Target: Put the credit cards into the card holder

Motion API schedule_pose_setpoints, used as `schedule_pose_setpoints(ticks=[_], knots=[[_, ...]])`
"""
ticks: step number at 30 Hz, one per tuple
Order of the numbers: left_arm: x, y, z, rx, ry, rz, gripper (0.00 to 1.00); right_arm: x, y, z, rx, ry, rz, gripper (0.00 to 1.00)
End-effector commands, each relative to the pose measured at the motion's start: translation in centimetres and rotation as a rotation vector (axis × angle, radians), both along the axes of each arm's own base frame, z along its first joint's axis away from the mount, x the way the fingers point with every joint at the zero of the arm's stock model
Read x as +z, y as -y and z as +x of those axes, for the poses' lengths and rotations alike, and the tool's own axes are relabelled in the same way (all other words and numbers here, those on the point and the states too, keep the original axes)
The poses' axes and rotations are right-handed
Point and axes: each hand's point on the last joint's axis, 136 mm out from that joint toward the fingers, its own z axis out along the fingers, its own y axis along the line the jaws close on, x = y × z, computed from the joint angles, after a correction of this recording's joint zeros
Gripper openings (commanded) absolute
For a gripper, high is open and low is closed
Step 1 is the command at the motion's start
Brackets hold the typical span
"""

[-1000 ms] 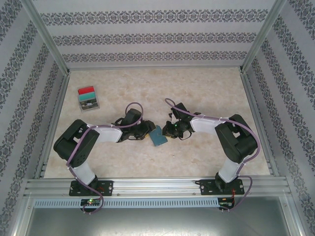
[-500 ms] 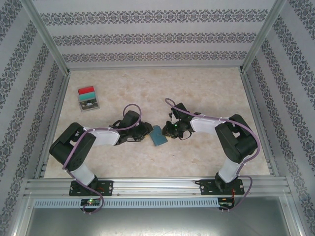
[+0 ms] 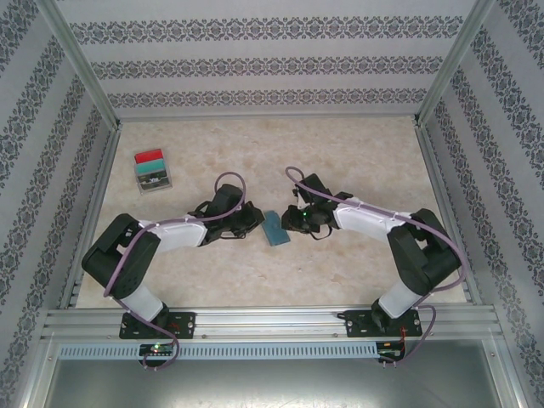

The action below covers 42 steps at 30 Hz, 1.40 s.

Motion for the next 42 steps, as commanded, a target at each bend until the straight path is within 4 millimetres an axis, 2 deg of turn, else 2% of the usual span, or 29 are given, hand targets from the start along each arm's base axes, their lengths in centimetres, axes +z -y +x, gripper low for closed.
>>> schedule_pose_setpoints(ticks=[1, 4, 9, 17, 23, 26, 29, 31, 35, 39, 42], knots=[[-0.2, 0.9, -0.3, -0.074, -0.012, 0.021, 0.00, 1.8, -0.5, 0.9, 0.064, 0.101, -0.048, 0.28], [0.0, 1.4, -0.2, -0.093, -0.014, 0.009, 0.00, 1.4, -1.5, 0.9, 0.100, 0.084, -0.048, 0.30], [0.1, 1.4, -0.2, -0.095, -0.014, 0.012, 0.00, -0.2, -1.8, 0.8, 0.107, 0.055, -0.089, 0.35], [-0.1, 1.5, -0.1, -0.093, -0.019, 0.006, 0.00, -1.5, -3.2, -1.2, 0.213, 0.024, -0.083, 0.39], [0.0, 1.5, -0.2, -0.096, -0.018, 0.005, 0.00, -4.0, -1.0, -0.8, 0.196, 0.003, -0.252, 0.39], [-0.2, 1.4, -0.3, -0.096, -0.020, 0.010, 0.00, -4.5, -1.3, -1.3, 0.210, -0.021, -0.233, 0.32], [-0.2, 1.2, -0.3, -0.092, -0.018, 0.016, 0.00, -5.1, -0.2, -1.6, 0.203, -0.035, -0.290, 0.28], [-0.3, 1.0, -0.4, -0.082, -0.020, 0.024, 0.00, -5.2, 1.1, -1.5, 0.178, -0.027, -0.355, 0.25], [-0.4, 0.2, -0.4, -0.064, -0.017, 0.042, 0.00, -5.0, 3.5, -0.9, 0.112, -0.002, -0.444, 0.12], [-1.0, -0.6, -0.9, -0.074, -0.035, 0.073, 0.00, -4.2, 4.2, -0.2, 0.045, 0.009, -0.386, 0.05], [-1.4, -0.8, -1.2, -0.084, -0.033, 0.076, 0.00, -3.6, 4.7, 0.2, 0.002, 0.009, -0.342, 0.05]])
